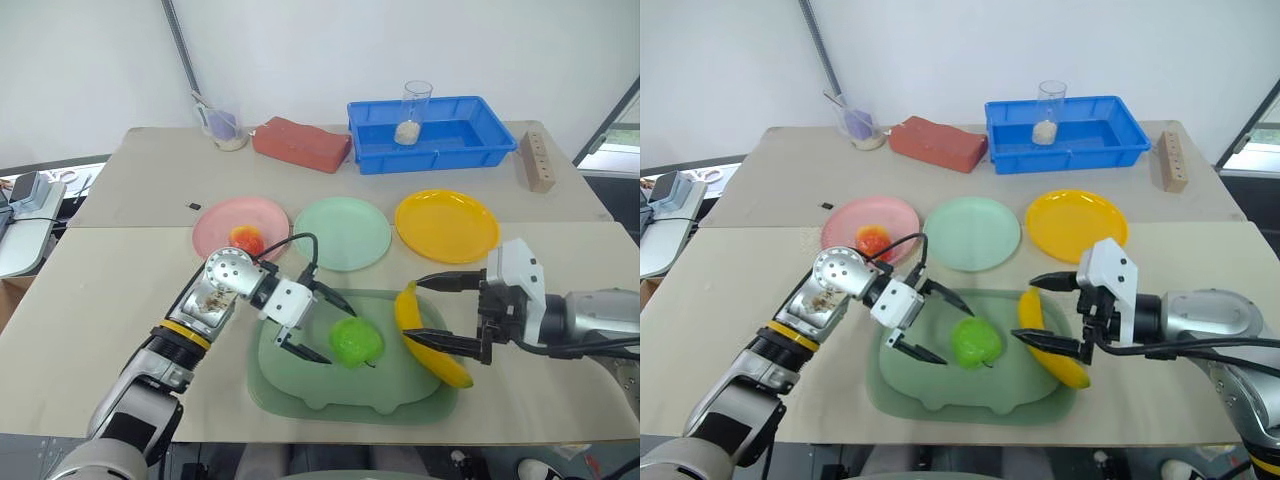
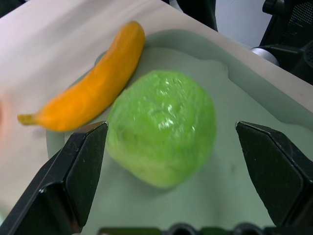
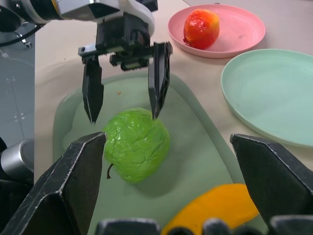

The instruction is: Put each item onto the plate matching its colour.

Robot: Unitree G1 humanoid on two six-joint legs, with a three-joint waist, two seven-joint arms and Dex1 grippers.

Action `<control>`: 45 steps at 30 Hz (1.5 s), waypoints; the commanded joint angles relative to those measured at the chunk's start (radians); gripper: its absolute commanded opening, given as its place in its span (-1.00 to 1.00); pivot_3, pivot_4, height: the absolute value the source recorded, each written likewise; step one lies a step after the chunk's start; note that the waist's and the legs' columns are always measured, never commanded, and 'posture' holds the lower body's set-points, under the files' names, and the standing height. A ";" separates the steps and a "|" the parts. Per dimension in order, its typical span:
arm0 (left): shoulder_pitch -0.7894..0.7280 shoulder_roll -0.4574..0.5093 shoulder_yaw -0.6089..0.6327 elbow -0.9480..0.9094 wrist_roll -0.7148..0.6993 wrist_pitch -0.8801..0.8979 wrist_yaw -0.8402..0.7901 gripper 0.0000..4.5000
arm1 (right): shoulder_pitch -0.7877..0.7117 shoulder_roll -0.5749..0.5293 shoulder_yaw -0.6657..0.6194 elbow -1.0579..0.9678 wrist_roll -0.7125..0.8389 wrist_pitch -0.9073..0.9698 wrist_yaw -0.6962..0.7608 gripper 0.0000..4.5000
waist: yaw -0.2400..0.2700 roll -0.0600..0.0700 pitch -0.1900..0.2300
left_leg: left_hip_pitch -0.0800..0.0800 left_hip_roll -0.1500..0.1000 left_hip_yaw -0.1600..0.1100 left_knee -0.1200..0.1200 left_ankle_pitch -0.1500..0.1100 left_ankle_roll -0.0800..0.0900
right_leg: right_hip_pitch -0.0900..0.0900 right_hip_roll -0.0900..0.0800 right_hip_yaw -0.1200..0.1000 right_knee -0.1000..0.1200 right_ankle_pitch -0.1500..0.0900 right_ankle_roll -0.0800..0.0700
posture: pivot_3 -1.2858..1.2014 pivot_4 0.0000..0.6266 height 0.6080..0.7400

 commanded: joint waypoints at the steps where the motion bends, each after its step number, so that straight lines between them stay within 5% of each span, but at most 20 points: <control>1: -0.020 -0.021 -0.016 0.022 0.027 -0.046 0.013 0.98 | 0.018 -0.014 -0.042 -0.037 0.018 -0.013 0.005 1.00 | 0.000 0.000 0.000 | 0.000 0.000 0.000 0.000 0.001 0.001 | 0.000 0.000 0.000 0.000 0.000 0.000 | 0.03 -0.52 1.00; 13: -0.060 -0.105 -0.051 0.185 0.114 -0.180 0.087 0.98 | 0.090 -0.060 -0.045 -0.077 0.026 -0.016 0.063 1.00 | 0.002 0.000 0.000 | 0.001 0.000 0.000 0.001 0.001 0.001 | 0.001 0.000 0.000 0.000 0.000 0.000 | 0.03 -0.52 1.00; 35: -0.071 -0.101 -0.037 0.197 0.102 -0.144 0.127 0.98 | 0.034 -0.050 -0.008 -0.043 0.009 -0.030 0.067 1.00 | 0.001 0.000 0.000 | 0.001 -0.001 -0.001 0.002 -0.003 -0.004 | 0.003 0.000 0.000 0.000 0.000 0.001 | 0.03 -0.52 1.00; 40: -0.067 -0.093 -0.033 0.182 0.075 -0.127 0.101 0.42 | 0.023 -0.047 0.000 -0.035 0.008 -0.032 0.064 1.00 | 0.000 0.000 0.000 | 0.001 -0.001 -0.001 0.002 -0.003 -0.004 | 0.003 0.000 0.000 0.000 0.000 0.001 | 0.03 -0.52 1.00; 45: -0.066 -0.092 -0.031 0.176 0.076 -0.114 0.104 0.33 | 0.019 -0.044 -0.001 -0.034 0.010 -0.031 0.061 1.00 | -0.002 0.000 0.000 | 0.001 -0.001 -0.001 0.001 -0.001 -0.002 | 0.003 0.000 0.000 0.001 0.001 0.001 | 0.03 -0.52 1.00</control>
